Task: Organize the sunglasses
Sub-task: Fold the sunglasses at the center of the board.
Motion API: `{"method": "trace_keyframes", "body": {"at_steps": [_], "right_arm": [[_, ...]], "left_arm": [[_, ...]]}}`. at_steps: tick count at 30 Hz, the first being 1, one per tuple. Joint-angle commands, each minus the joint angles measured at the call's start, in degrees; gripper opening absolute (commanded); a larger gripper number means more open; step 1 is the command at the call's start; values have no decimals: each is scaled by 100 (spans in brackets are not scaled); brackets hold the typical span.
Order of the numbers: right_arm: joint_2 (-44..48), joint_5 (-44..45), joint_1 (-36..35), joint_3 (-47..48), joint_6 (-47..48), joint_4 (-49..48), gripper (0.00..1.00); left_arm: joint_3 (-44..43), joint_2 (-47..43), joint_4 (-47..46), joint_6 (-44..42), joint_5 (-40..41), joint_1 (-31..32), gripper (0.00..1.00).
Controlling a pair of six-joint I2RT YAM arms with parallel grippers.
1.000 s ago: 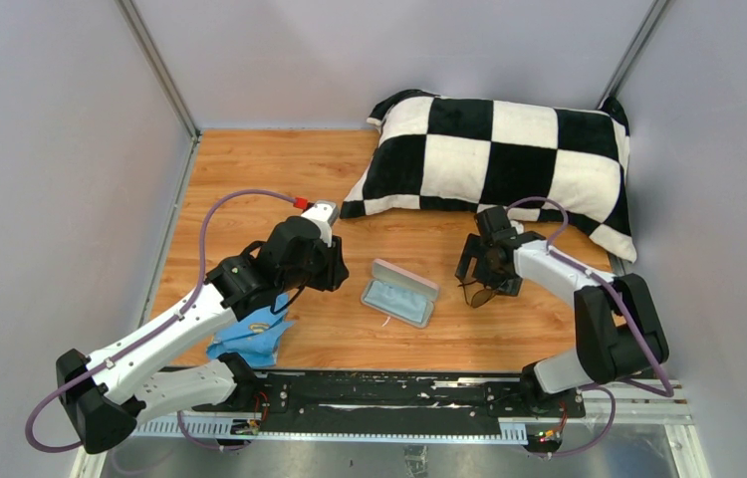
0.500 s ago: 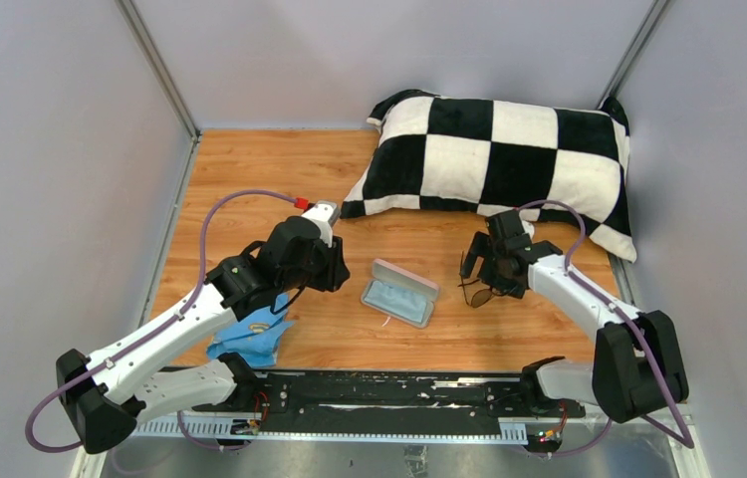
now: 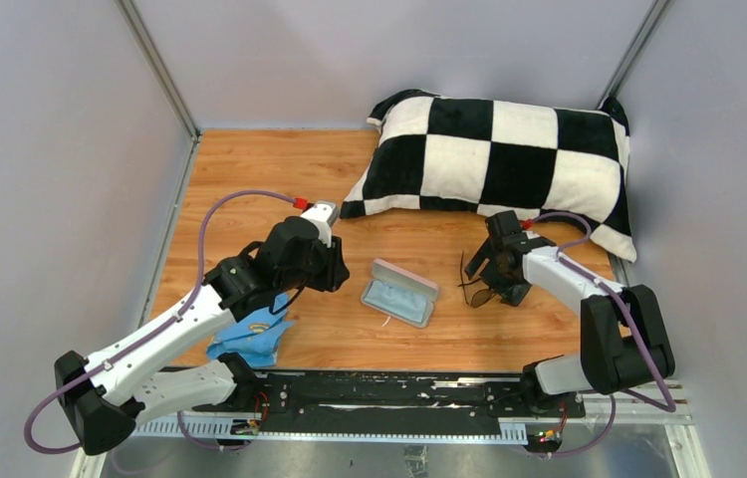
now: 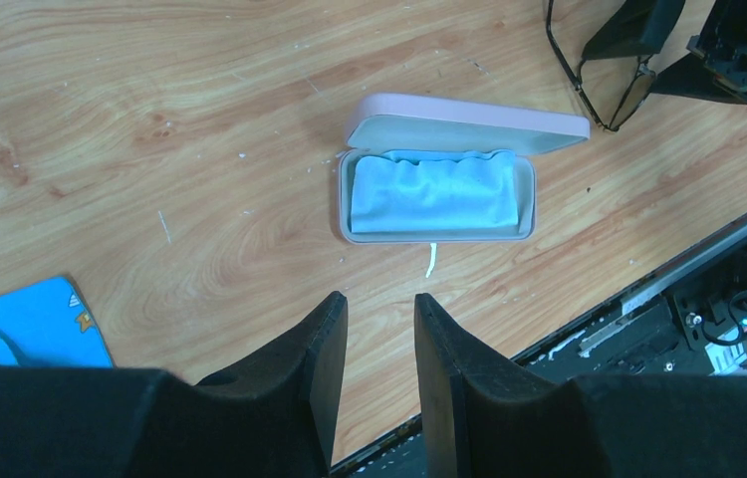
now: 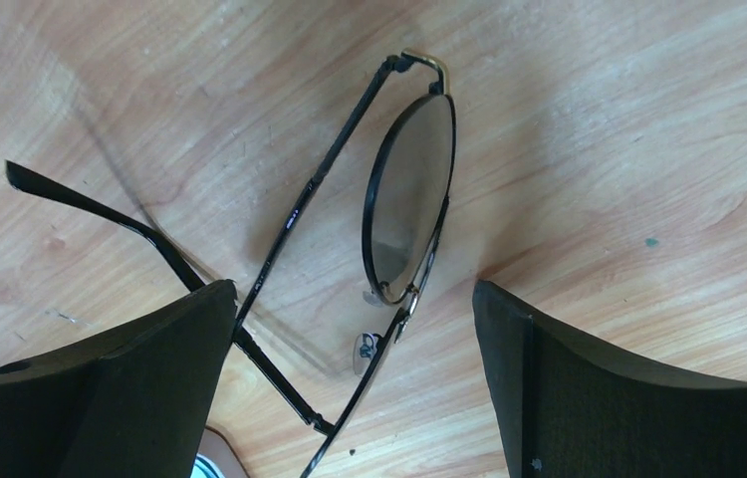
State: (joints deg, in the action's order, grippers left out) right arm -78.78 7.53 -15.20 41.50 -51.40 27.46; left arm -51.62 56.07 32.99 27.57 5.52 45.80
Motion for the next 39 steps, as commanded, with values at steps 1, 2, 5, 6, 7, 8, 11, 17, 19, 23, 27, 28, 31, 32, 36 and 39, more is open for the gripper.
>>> {"method": "trace_keyframes", "body": {"at_steps": [1, 2, 5, 6, 7, 8, 11, 17, 19, 23, 27, 28, 31, 32, 36, 39], "right_arm": [[-181, 367, 79, -32, -335, 189, 91], [-196, 386, 79, -40, -302, 189, 88], [-133, 403, 79, -134, -246, 215, 80], [-83, 396, 74, -203, -248, 223, 76], [-14, 384, 78, -256, -236, 224, 71], [32, 389, 79, -290, -212, 224, 69], [158, 440, 79, -317, -123, 311, 65], [356, 547, 79, -250, 63, 422, 76], [380, 567, 78, -211, 6, 414, 84], [318, 547, 58, -117, -86, 261, 90], [122, 550, 40, 58, -145, 253, 90], [87, 560, 27, 91, -151, 237, 90], [17, 604, -45, 164, -200, 227, 90], [8, 628, -71, 180, -222, 225, 90], [-164, 917, -213, 292, -279, 333, 90], [-494, 1188, -356, 412, -323, 472, 90]], "left_arm": [[111, -126, -77, -53, -43, -45, 36], [120, -138, -79, -51, -36, -49, 36], [155, -164, -80, -45, -8, -45, 36], [160, -161, -87, -42, -2, -45, 36], [168, -162, -91, -41, -5, -47, 36], [169, -150, -97, -39, -7, -45, 36], [169, -108, -134, -33, -52, -45, 36], [182, -55, -184, -38, -94, -45, 36], [195, -43, -213, -24, -124, -45, 36], [183, -35, -199, 38, -123, -45, 36], [221, -110, -223, 84, -147, -45, 36], [222, -115, -209, 77, -143, -49, 36], [201, -115, -109, 44, -40, -45, 36], [196, -119, -91, 27, -14, -48, 36], [221, -118, -122, 31, -38, -45, 36], [238, -84, -180, 44, -97, -45, 36]]}}
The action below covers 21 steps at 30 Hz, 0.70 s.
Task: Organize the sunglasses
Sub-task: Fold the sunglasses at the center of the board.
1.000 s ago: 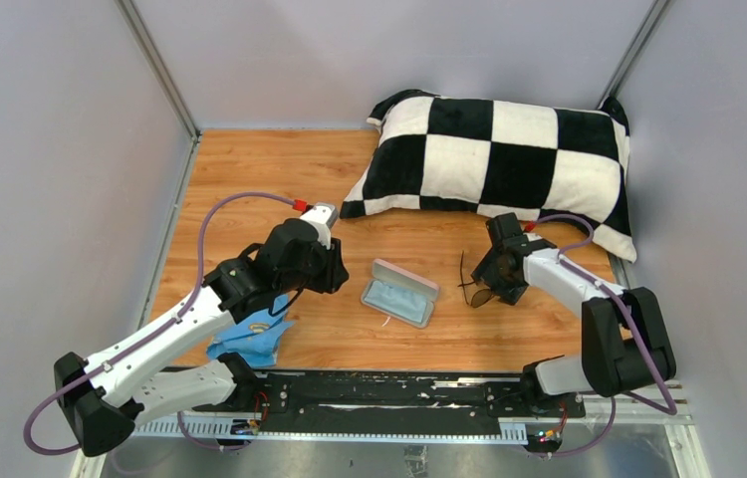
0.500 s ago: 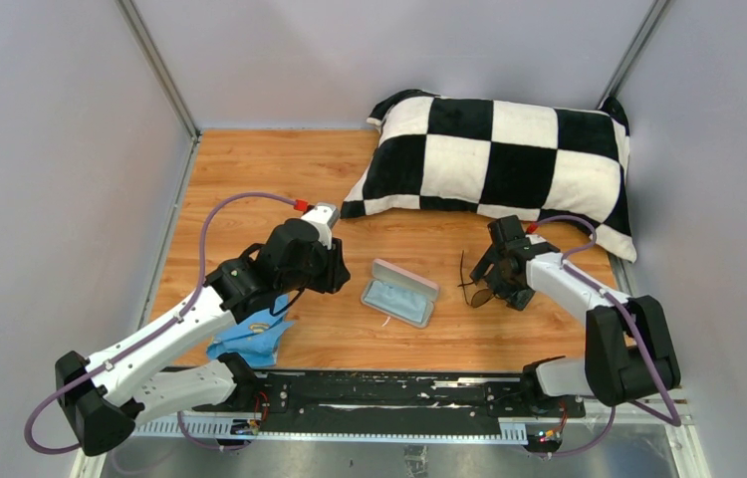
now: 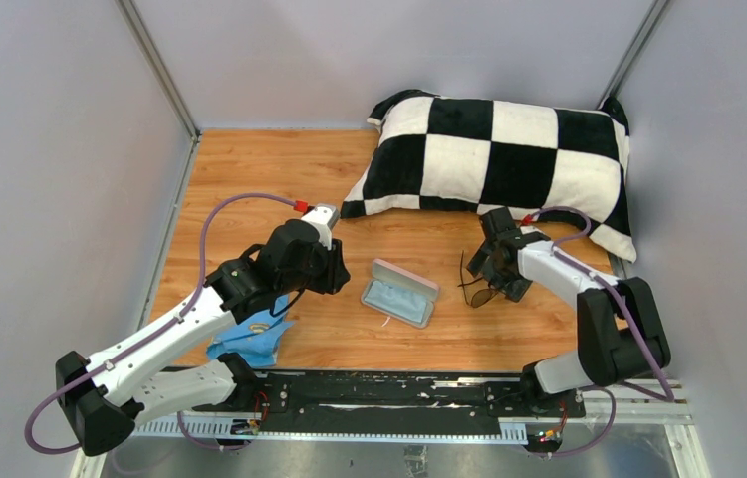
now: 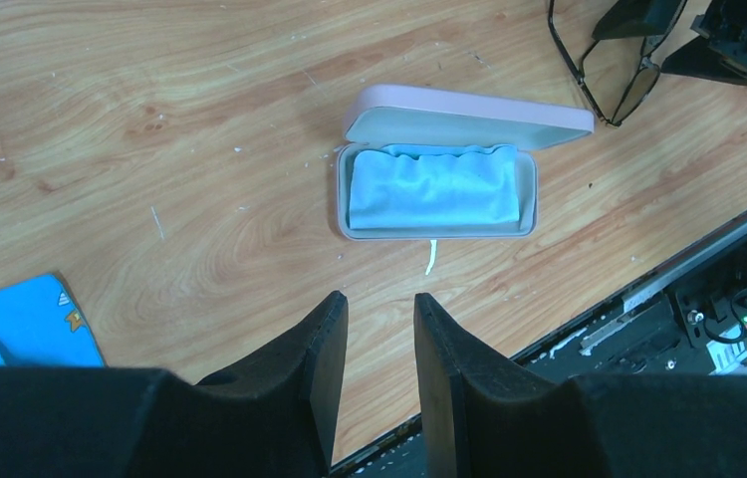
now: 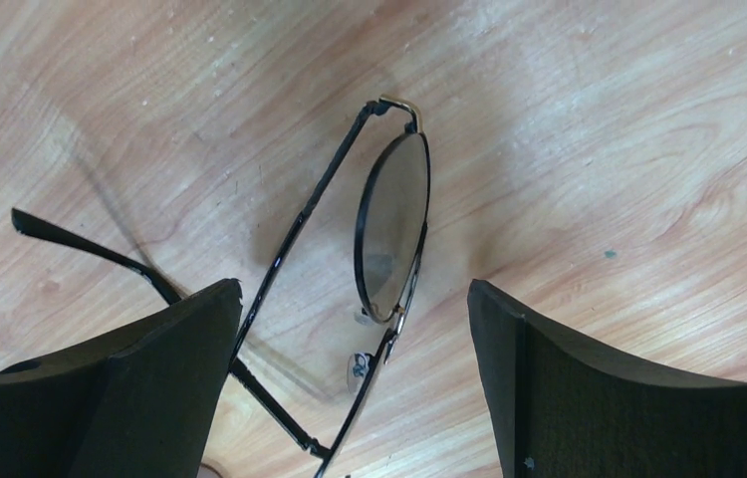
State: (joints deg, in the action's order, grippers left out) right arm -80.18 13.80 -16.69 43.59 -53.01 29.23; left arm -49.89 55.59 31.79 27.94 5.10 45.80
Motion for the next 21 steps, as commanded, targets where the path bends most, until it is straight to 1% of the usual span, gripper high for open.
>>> {"method": "trace_keyframes", "body": {"at_steps": [1, 5, 9, 12, 14, 17, 18, 19, 20, 21], "right_arm": [[-472, 619, -267, 229, -153, 301, 89], [-822, 837, -468, 285, -214, 433, 88], [-746, 856, -484, 178, -244, 456, 86], [-571, 831, -478, 84, -232, 459, 77], [-414, 775, -483, 20, -152, 417, 74], [-154, 751, -493, -106, -93, 383, 66], [-50, 755, -493, -171, -68, 365, 63], [42, 761, -492, -216, -40, 352, 56], [126, 750, -491, -251, -8, 340, 52], [193, 729, -493, -274, 34, 333, 50]], "left_arm": [[67, -27, -69, 9, -71, -45, 36], [66, -25, -55, -4, -88, -45, 36], [88, -60, -37, -6, -55, -48, 36], [111, -21, -44, -8, -57, -45, 36], [107, 18, -60, -8, -86, -45, 36], [81, 52, -88, -17, -118, -47, 36], [72, 55, -104, -17, -123, -45, 36], [57, 62, -106, -24, -124, -45, 36], [50, 66, -109, -26, -128, -45, 36], [43, 71, -108, -30, -132, -46, 36]]}}
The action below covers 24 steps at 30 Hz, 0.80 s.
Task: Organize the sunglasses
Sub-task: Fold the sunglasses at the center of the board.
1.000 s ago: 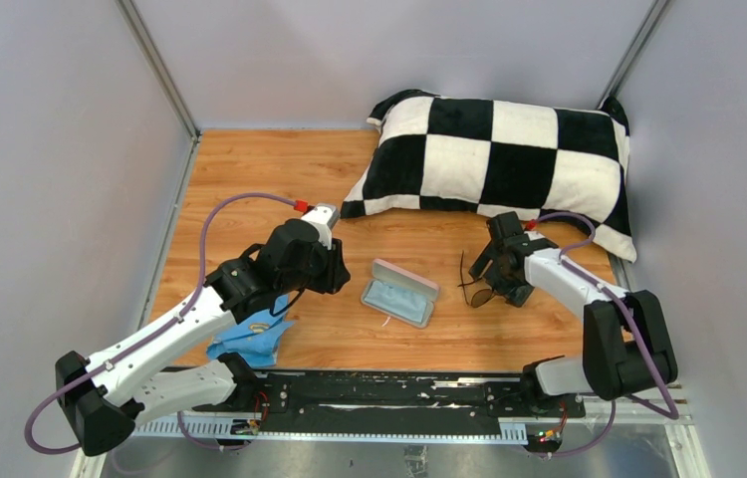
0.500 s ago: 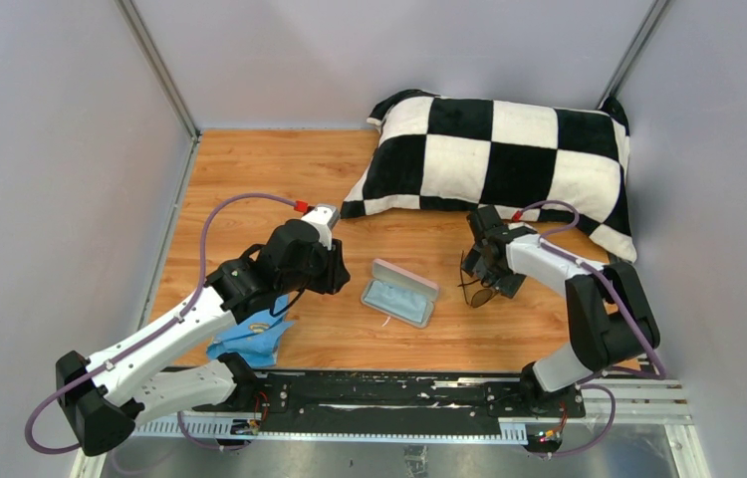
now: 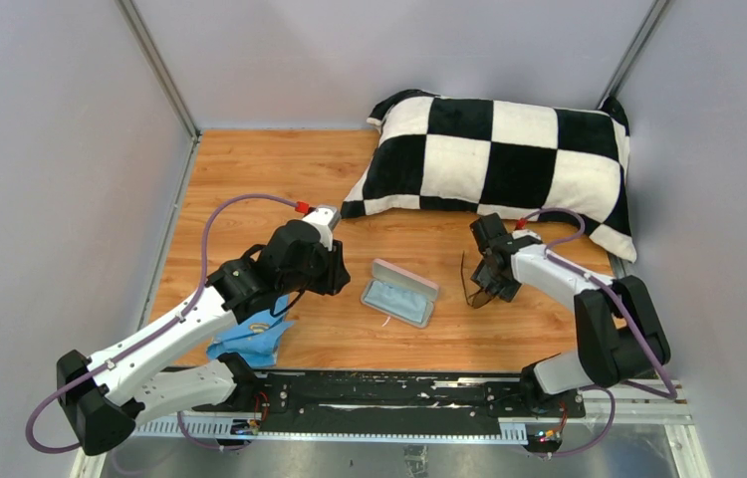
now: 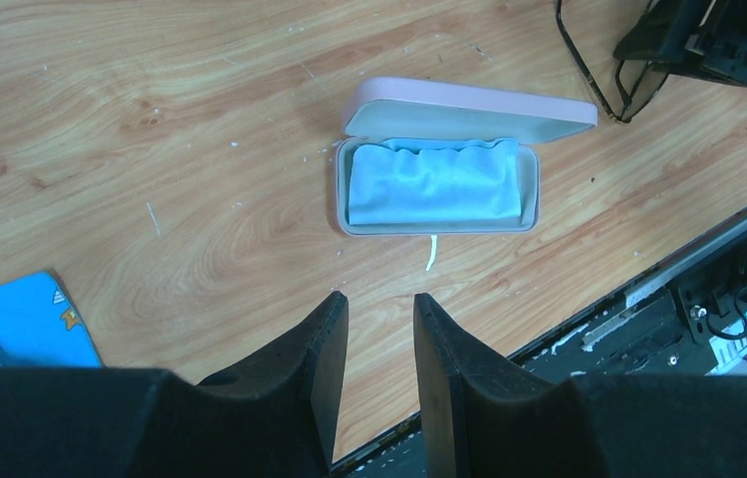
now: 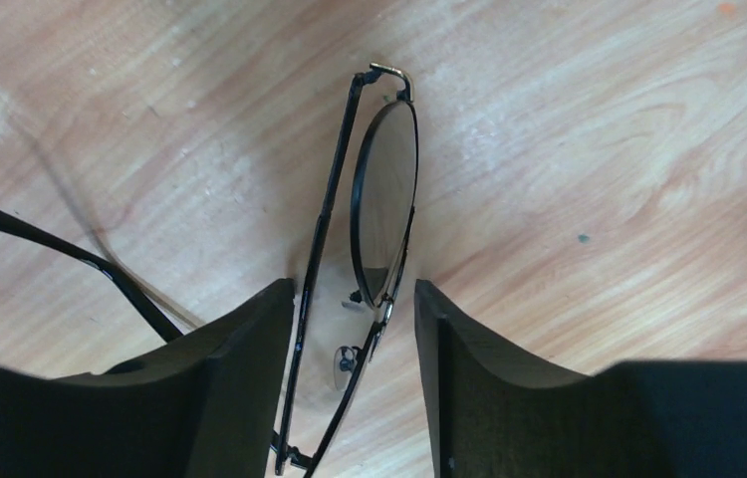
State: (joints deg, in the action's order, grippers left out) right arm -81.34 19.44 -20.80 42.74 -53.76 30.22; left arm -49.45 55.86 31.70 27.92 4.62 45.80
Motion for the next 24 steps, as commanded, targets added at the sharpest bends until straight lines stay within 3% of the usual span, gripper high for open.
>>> {"method": "trace_keyframes", "body": {"at_steps": [1, 4, 8, 11, 17, 24], "right_arm": [[360, 141, -81, -214, 145, 226, 46], [470, -5, -81, -268, 253, 160, 43], [739, -356, -79, -454, 602, -294, 73], [918, -518, -75, -479, 877, -499, 89], [663, -901, -72, -126, 1509, -570, 100], [205, -1161, -81, 60, 1818, -474, 100]], "left_arm": [[-9, 48, -100, -33, -89, -45, 36], [-27, 79, -101, -41, -118, -45, 36], [-55, 103, -89, -49, -161, -45, 36], [-73, 90, -75, -50, -163, -45, 36], [-117, 134, -77, -52, -202, -45, 36], [-113, 197, -132, -51, -234, -45, 36]]}}
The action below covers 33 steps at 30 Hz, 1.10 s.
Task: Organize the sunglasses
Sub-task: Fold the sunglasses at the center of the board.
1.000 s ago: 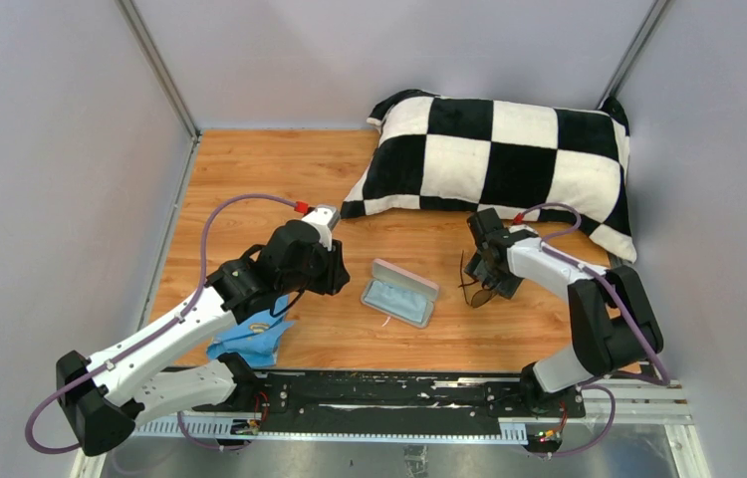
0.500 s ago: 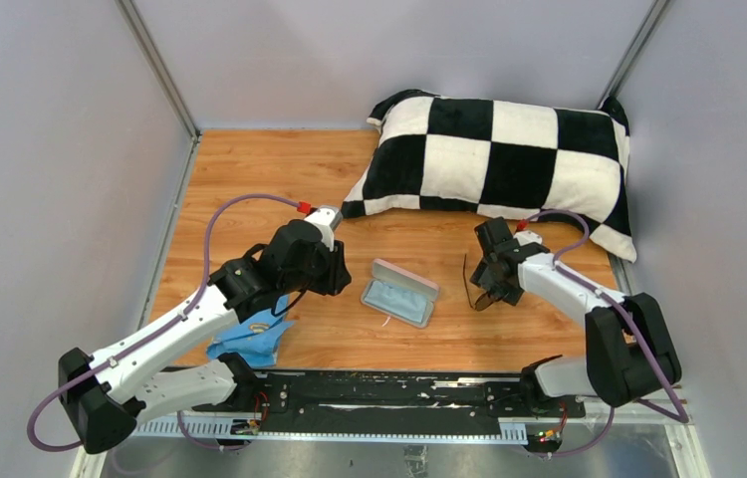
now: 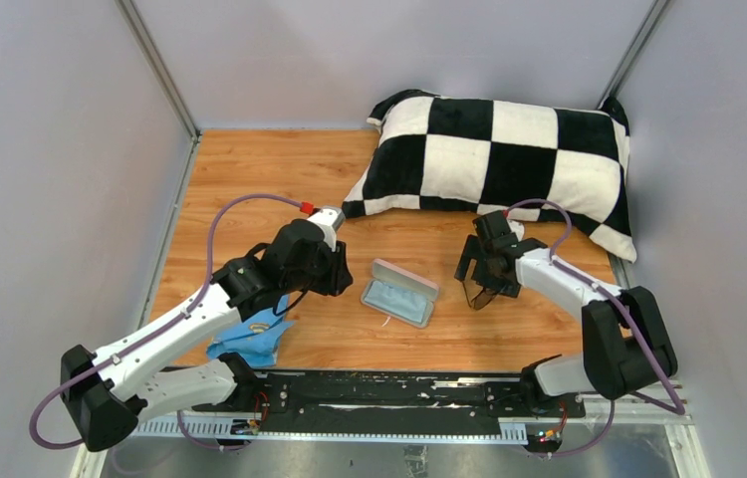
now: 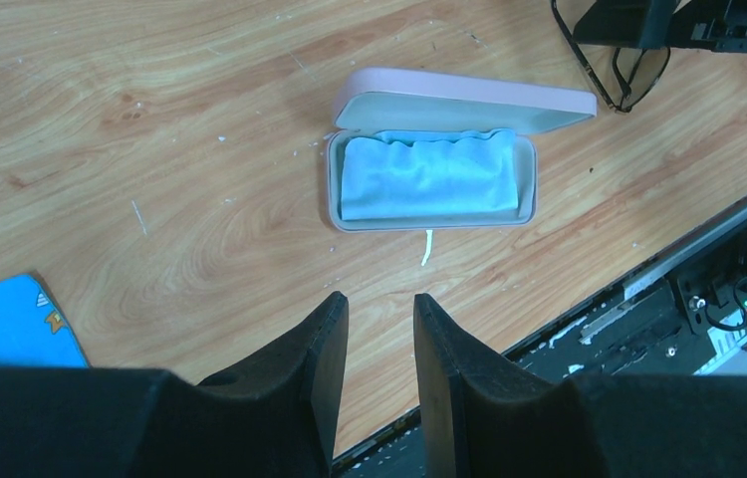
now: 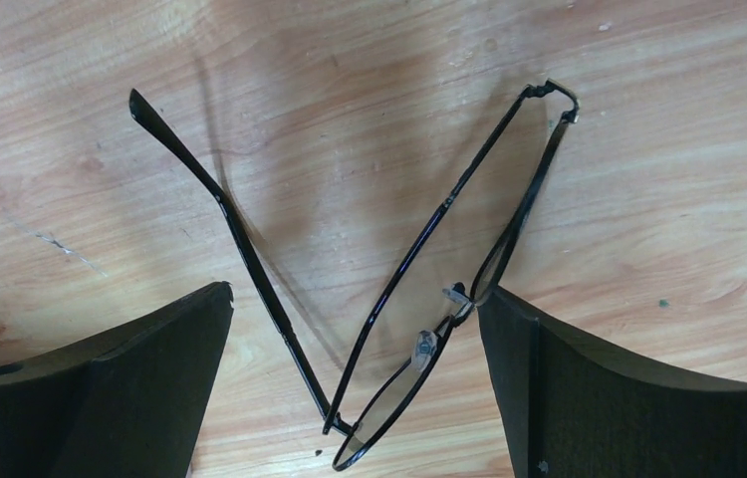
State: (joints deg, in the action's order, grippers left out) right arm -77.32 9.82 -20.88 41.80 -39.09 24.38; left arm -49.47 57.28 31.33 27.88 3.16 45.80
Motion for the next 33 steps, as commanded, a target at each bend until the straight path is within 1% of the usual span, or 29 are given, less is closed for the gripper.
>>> {"method": "trace_keyframes", "body": {"at_steps": [1, 7, 11, 16, 19, 24, 29, 31, 32, 33], "right_arm": [[-234, -210, -73, 160, 398, 117, 100], [-565, -305, -75, 209, 655, 175, 100], [-723, -146, -73, 189, 639, 150, 100], [-903, -25, -66, 294, 840, 66, 87], [-927, -112, -63, 320, 847, 45, 76], [-714, -211, -59, 242, 817, 10, 63], [-463, -350, -60, 202, 973, 48, 45], [-383, -463, -65, 206, 1073, 81, 43], [-342, -531, -69, 206, 1139, 92, 45], [-306, -569, -71, 205, 1177, 110, 50]], "left_arm": [[-103, 63, -102, -50, -95, -45, 36], [-80, 91, -152, -32, -111, -45, 36], [-80, 97, -147, -29, -114, -45, 36], [-62, 37, -94, -19, -93, -45, 36], [-54, -16, -42, -19, -45, -45, 36], [-15, -59, -56, -3, -33, -49, 36], [-10, -9, -83, -11, -74, -45, 36], [-10, 5, -95, -11, -91, -46, 36], [-10, 3, -88, -12, -88, -45, 36], [-11, -3, -98, -6, -94, -45, 36]]}}
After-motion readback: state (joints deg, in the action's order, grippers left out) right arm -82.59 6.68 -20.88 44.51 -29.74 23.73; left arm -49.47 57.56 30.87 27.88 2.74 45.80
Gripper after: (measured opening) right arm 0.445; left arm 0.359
